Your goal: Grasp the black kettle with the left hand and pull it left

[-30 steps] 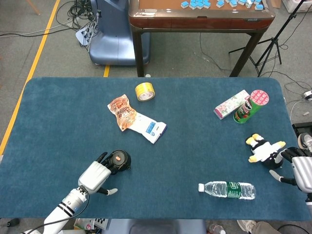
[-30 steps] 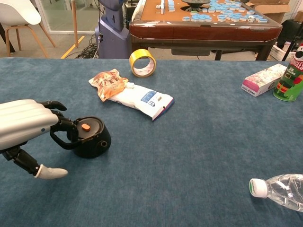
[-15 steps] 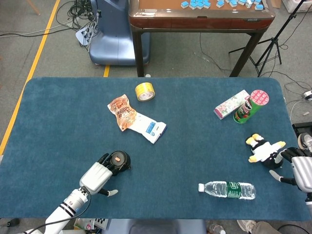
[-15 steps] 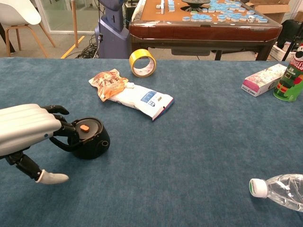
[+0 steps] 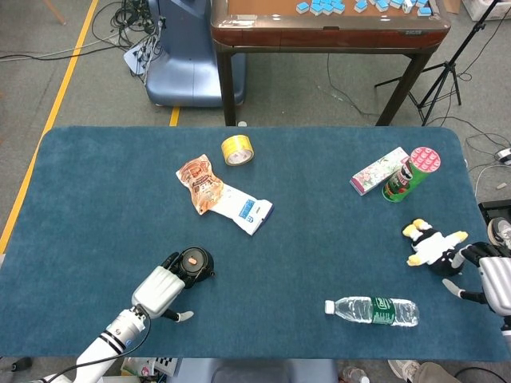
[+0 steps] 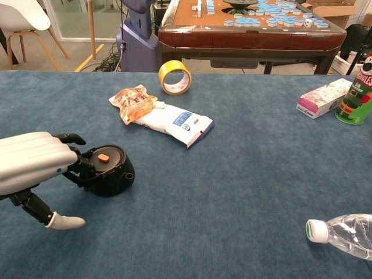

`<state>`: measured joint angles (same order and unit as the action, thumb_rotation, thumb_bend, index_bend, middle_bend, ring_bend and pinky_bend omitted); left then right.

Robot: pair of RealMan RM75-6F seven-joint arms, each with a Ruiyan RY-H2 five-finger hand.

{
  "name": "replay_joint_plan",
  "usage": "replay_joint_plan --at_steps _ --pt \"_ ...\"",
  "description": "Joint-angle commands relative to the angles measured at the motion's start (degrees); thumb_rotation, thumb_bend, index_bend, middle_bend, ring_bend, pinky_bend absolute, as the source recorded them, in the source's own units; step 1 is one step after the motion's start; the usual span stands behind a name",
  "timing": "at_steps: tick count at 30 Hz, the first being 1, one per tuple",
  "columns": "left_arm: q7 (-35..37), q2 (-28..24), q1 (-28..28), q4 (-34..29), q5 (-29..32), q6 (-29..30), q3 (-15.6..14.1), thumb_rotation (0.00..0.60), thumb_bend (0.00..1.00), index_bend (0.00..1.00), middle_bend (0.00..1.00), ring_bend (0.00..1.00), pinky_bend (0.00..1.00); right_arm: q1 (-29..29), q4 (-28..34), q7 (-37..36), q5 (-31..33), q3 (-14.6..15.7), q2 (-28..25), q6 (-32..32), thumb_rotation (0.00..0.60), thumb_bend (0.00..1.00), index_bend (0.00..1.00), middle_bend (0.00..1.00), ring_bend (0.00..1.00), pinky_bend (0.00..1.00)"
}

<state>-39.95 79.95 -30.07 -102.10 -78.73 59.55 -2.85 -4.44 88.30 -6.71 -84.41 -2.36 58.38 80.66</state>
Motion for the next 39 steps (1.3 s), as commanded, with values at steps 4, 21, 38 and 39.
replay_joint_plan --at_steps 4,21,38,39 --pt "-0.47 0.60 -0.40 0.57 0.80 -0.83 -0.19 0.281 0.14 0.45 0.46 0.36 0.06 0.07 -0.25 -0.29 0.14 -0.04 0.08 -0.06 0.600 0.18 0.54 0.46 0.28 0.28" --pt "-0.66 2.06 -1.22 1.60 2.00 -1.18 0.02 0.280 0.14 0.60 0.64 0.51 0.04 0.14 -0.60 -0.70 0.64 -0.14 0.18 -0.51 0.600 0.18 0.54 0.46 0.28 0.28" --pt "-0.31 3.18 -1.88 3.21 2.93 -0.71 0.68 0.275 0.14 0.76 0.87 0.73 0.00 0.33 -0.53 -0.63 1.02 -0.23 0.14 -0.63 0.600 0.18 0.54 0.46 0.28 0.28" --pt "-0.17 3.25 -1.92 3.42 2.93 -0.67 0.77 0.276 0.14 0.77 0.89 0.76 0.00 0.35 -0.55 -0.65 1.02 -0.23 0.15 -0.59 0.600 0.18 0.54 0.46 0.28 0.28"
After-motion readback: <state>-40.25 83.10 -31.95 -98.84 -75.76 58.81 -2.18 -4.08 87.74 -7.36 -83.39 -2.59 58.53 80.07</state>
